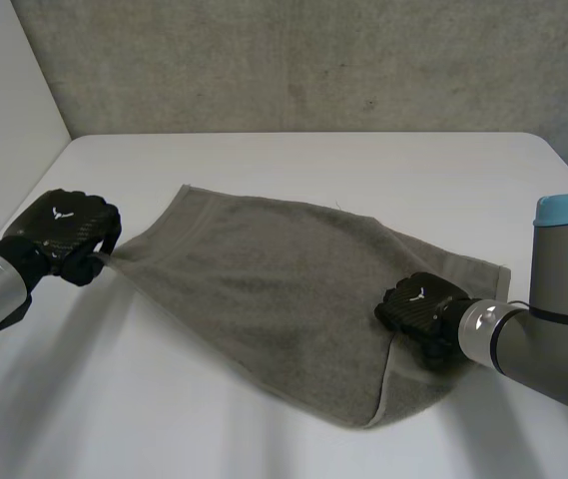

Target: Fold the towel.

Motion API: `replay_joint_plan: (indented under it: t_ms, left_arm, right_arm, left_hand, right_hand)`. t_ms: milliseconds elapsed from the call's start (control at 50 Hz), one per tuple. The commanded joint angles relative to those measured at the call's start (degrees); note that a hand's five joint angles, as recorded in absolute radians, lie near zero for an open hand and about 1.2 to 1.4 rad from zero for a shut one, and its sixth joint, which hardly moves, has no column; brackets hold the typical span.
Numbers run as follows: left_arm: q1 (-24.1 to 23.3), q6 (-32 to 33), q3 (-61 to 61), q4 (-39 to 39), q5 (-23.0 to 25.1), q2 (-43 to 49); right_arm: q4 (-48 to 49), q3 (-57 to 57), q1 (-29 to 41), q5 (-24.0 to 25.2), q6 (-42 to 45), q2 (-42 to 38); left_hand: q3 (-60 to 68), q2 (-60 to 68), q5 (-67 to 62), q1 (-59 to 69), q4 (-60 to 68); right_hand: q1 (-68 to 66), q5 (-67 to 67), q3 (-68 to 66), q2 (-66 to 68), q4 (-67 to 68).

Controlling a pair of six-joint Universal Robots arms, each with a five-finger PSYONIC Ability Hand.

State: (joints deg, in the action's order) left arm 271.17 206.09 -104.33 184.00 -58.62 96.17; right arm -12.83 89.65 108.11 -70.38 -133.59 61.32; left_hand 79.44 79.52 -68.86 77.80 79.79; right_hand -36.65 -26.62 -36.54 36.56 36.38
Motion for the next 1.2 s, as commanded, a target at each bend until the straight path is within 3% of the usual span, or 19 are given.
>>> replay_joint_plan:
  t_ms: [20, 160, 340, 500, 520, 540, 580, 660, 780, 1060, 1200]
  left_arm:
    - [0.06, -0.07, 0.0, -0.05, -0.09, -0.02]
    - [0.06, -0.16, -0.09, -0.05, -0.09, -0.19]
    - [0.5, -0.16, -0.79, -0.13, 0.0, -1.51]
    - [1.47, -1.21, -1.32, -0.75, 1.67, -4.32]
    - [1.73, -1.47, -1.32, -1.01, 1.93, -4.5]
    - [1.73, -1.48, -1.32, -1.01, 1.93, -4.5]
    - [1.91, -1.56, -1.32, -1.28, 2.02, -4.5]
    - [2.44, -1.65, -1.4, -1.36, 2.28, -4.59]
    - [2.87, -1.65, -1.84, -1.36, 2.72, -4.59]
    - [2.88, -1.56, -1.93, -1.28, 2.81, -4.5]
    - [2.88, -1.56, -2.02, -1.28, 2.9, -4.41]
  right_arm:
    - [0.0, 1.14, -0.09, 0.16, -0.01, 1.43]
    - [-0.18, 1.84, 0.08, -0.02, -0.01, 2.22]
    - [-1.06, 2.37, -0.18, -0.19, -0.01, 2.48]
    - [-1.58, 4.04, -1.15, -0.28, -0.27, 10.56]
    - [-1.84, 4.3, -0.97, -0.28, -0.27, 10.83]
    - [-1.85, 4.31, -0.97, -0.28, -0.27, 10.83]
    - [-2.98, 5.27, -0.18, 0.33, 0.08, 11.53]
    - [-3.95, 6.32, 0.26, 0.25, 2.35, 11.54]
    - [-3.17, 8.43, 0.35, 0.25, 8.43, 11.27]
    - [0.09, 11.16, 2.63, 6.22, 8.52, 10.92]
    - [0.79, 11.43, 3.86, 6.49, 8.43, 10.57]
  left_hand:
    - [0.56, 0.48, -1.14, 2.2, 0.21]
    - [0.56, 0.48, -1.14, 2.2, 0.21]
    - [0.56, 0.48, -1.14, 2.2, 0.21]
    - [0.56, 0.48, -1.14, 2.2, 0.21]
    - [0.56, 0.48, -1.14, 2.2, 0.21]
    - [0.56, 0.48, -1.14, 2.2, 0.21]
    - [0.56, 0.48, -1.14, 2.2, 0.21]
    - [0.56, 0.48, -1.14, 2.2, 0.21]
    - [0.56, 0.48, -1.14, 2.2, 0.21]
    - [0.56, 0.48, -1.14, 2.2, 0.21]
    - [0.56, 0.48, -1.14, 2.2, 0.21]
  right_hand:
    - [-10.27, -10.3, -10.38, 10.36, 10.54]
    - [-43.33, -43.35, -43.43, 43.42, 43.6]
    - [-43.35, -43.38, -43.46, 43.44, 43.62]
    - [-43.35, -43.38, -43.46, 43.44, 43.62]
    - [-34.25, -34.28, -34.36, 34.34, 34.52]
    - [-34.16, -34.18, -34.26, 34.25, 34.43]
    - [-14.04, -14.06, -14.14, 14.13, 14.31]
    - [-3.25, -3.28, -3.36, 3.34, 3.52]
    - [-0.86, -0.88, -0.96, 0.95, 1.13]
    - [6.19, 6.16, 6.08, -6.1, -5.92]
    - [8.06, 8.04, 7.96, -7.97, -7.79]
